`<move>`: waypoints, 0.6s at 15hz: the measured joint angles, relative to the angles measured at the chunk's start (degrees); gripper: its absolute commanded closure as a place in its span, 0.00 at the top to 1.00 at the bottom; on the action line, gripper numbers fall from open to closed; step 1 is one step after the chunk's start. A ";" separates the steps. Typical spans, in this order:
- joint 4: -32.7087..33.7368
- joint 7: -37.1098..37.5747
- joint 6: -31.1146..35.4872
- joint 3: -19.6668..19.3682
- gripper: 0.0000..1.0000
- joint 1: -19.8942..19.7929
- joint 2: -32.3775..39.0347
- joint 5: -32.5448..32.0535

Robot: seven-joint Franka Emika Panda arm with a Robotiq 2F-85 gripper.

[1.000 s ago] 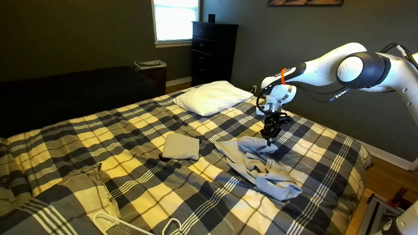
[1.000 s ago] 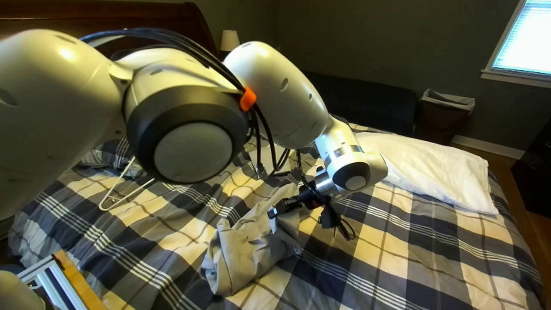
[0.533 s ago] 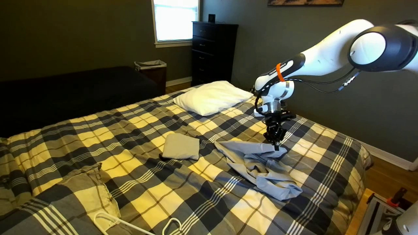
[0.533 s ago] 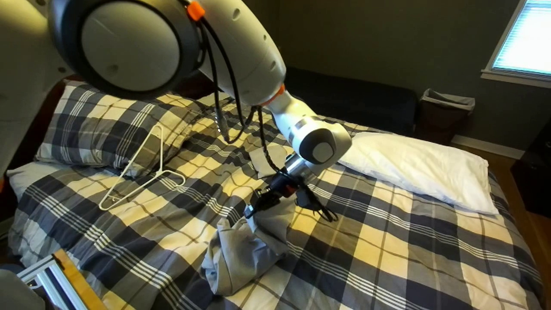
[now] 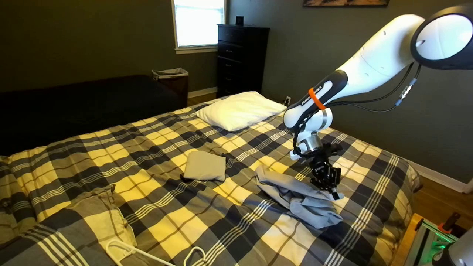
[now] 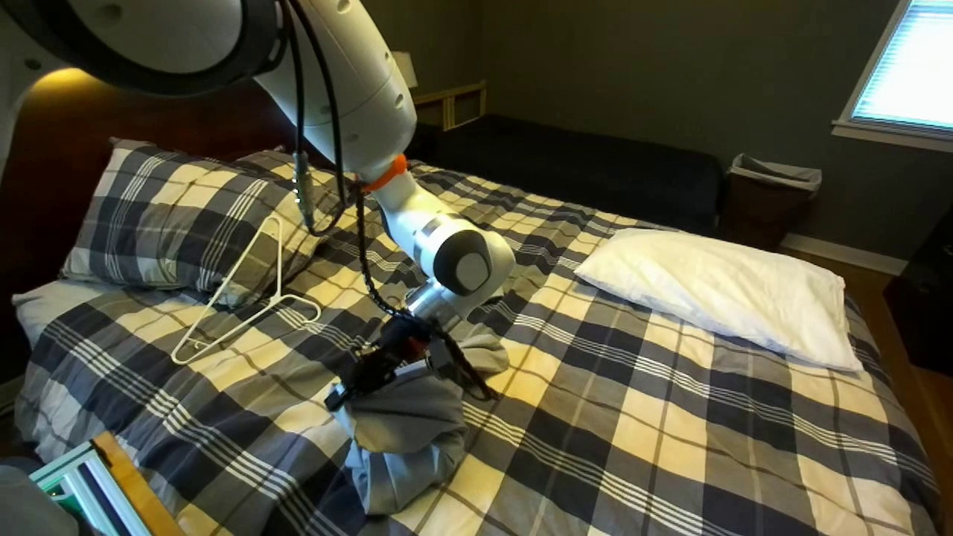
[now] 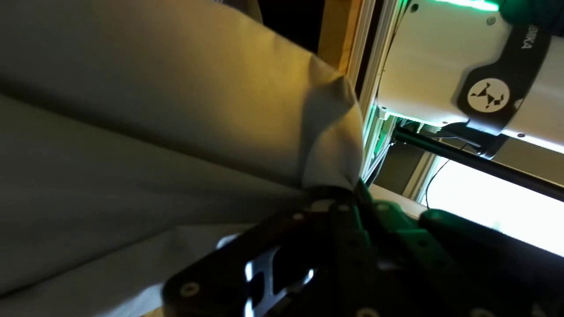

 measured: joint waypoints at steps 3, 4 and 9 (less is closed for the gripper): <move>-2.50 0.00 0.16 -0.02 0.58 0.85 0.00 -0.57; -2.88 -0.16 0.71 -0.10 0.65 0.84 -0.17 -0.67; -5.54 -3.11 11.12 -1.59 0.99 0.11 -4.61 -1.07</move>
